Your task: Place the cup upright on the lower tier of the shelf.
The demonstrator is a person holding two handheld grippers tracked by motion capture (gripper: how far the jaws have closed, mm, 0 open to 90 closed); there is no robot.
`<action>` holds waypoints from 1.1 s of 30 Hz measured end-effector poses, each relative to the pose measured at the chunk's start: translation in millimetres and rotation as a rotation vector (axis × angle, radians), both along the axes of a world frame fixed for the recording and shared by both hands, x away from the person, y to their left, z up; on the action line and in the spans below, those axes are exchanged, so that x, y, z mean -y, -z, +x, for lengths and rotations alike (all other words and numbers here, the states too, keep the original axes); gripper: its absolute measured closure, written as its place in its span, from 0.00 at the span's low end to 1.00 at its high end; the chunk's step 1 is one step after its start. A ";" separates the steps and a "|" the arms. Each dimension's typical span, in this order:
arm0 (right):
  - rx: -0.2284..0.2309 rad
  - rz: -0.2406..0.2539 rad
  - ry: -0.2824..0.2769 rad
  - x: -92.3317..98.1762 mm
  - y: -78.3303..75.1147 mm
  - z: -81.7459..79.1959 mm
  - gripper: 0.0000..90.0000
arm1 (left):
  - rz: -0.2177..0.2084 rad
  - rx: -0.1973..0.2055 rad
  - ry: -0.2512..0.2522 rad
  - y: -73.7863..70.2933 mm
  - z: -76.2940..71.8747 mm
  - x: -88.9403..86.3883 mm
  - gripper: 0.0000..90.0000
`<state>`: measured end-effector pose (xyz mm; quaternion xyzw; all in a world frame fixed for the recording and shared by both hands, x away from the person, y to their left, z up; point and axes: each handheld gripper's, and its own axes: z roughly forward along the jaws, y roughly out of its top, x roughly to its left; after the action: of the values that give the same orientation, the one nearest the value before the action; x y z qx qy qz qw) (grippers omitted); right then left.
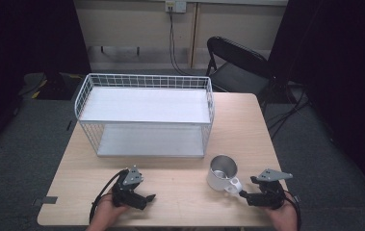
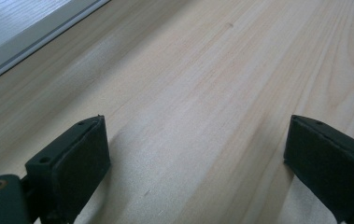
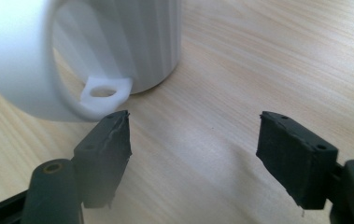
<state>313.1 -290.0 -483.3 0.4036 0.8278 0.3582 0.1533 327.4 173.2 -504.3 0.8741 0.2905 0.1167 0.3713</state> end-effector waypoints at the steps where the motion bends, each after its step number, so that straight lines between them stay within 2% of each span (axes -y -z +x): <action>1: 0.001 0.004 -0.001 -0.2 -0.4 -1.4 0.28 | 0.001 0.000 0.001 0.0 0.0 0.0 0.07; 7: -0.008 -0.006 0.010 2.2 -1.3 -4.6 0.26 | -0.001 0.000 -0.001 0.0 0.0 0.1 0.07; 8: -0.004 0.013 0.021 5.4 -4.0 -5.5 0.27 | -0.001 0.000 -0.001 0.1 0.0 0.1 0.07; 14: 0.008 0.035 0.041 9.7 -15.1 -7.0 0.27 | 0.000 0.000 0.000 0.0 0.0 0.0 0.07; 25: 0.024 0.059 0.039 11.7 -32.4 -13.5 0.25 | 0.000 0.000 0.000 0.0 0.0 0.0 0.07; 29: 0.023 0.081 0.038 10.1 -42.2 -13.3 0.26 | 0.000 0.000 0.000 0.0 0.0 0.0 0.07; 33: 0.029 0.067 0.021 3.8 -51.4 -12.7 0.26 | 0.000 0.000 0.000 0.0 0.0 0.0 0.07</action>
<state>300.5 -293.7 -432.0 0.4121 0.8088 0.3896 0.1554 327.4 173.2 -504.3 0.8741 0.2905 0.1168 0.3713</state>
